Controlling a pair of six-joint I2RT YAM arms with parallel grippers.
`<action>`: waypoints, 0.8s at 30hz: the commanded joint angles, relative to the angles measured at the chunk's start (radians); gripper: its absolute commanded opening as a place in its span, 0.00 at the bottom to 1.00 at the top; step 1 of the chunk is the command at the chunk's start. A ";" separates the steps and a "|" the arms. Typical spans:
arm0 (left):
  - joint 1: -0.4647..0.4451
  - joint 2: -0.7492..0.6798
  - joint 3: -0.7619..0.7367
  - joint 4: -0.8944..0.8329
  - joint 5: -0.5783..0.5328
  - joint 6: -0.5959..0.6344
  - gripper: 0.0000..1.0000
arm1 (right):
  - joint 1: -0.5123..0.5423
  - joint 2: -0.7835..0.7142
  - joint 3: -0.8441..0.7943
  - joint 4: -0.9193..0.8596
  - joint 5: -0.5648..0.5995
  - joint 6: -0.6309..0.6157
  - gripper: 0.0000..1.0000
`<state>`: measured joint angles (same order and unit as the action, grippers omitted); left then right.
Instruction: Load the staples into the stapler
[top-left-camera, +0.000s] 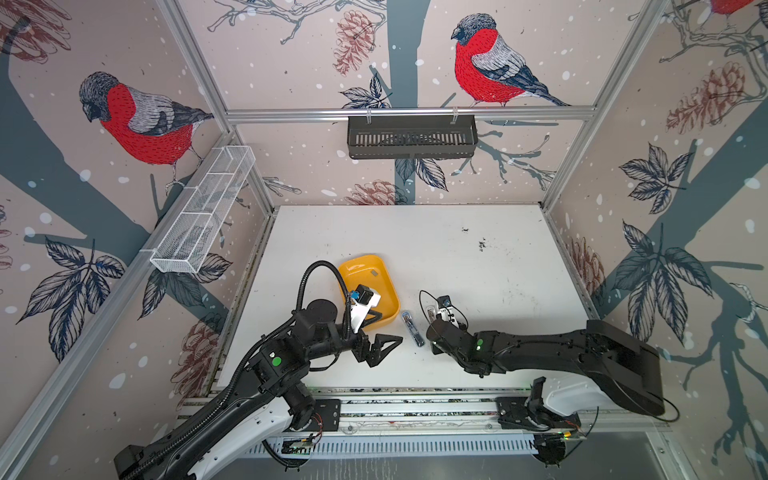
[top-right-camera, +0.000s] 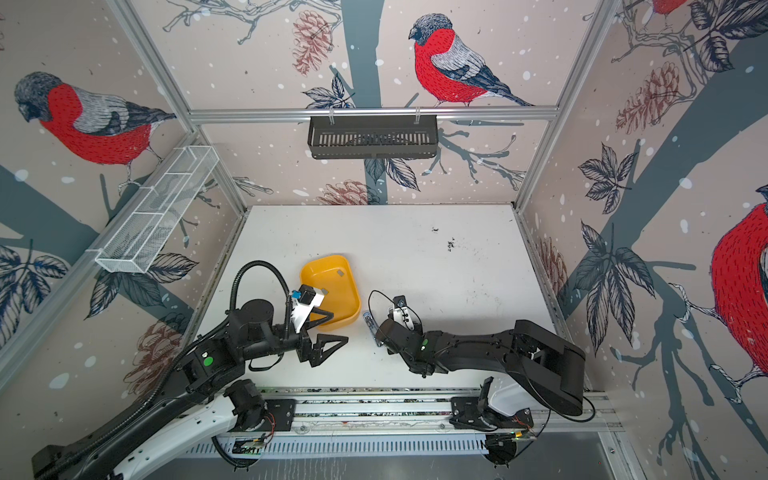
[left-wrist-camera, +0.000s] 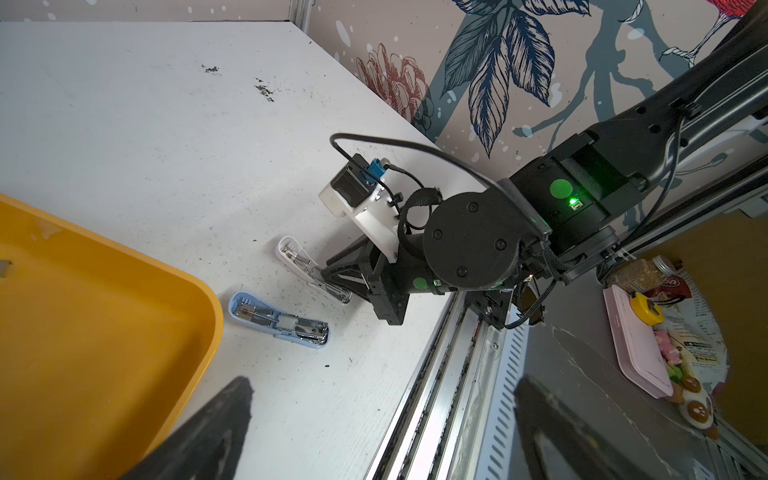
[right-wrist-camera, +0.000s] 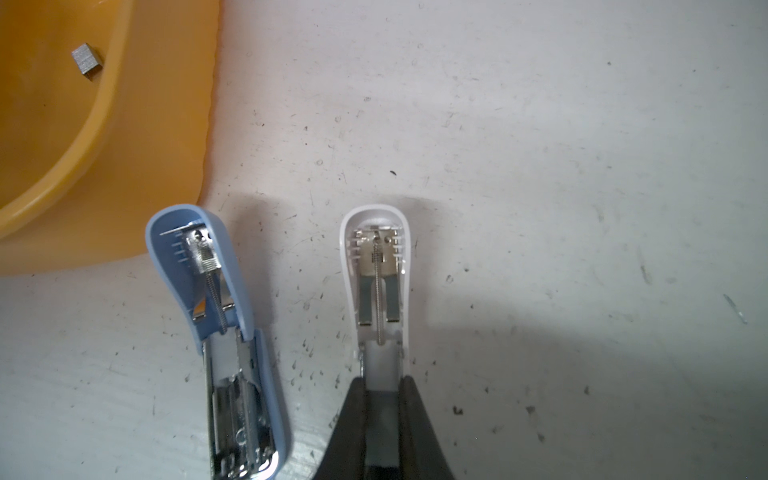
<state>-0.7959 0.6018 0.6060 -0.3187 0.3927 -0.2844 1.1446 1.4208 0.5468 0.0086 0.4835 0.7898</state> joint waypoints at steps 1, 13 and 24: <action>-0.001 -0.002 -0.002 0.037 0.014 0.005 0.98 | 0.002 -0.003 -0.007 0.020 0.013 0.011 0.06; -0.001 -0.001 -0.002 0.038 0.012 0.005 0.98 | 0.004 -0.012 -0.019 0.021 0.010 0.018 0.07; -0.001 -0.004 -0.002 0.035 0.011 0.005 0.98 | 0.005 -0.023 -0.036 0.039 0.002 0.029 0.09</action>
<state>-0.7959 0.6010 0.6060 -0.3187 0.3923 -0.2844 1.1484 1.4017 0.5140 0.0277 0.4793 0.8089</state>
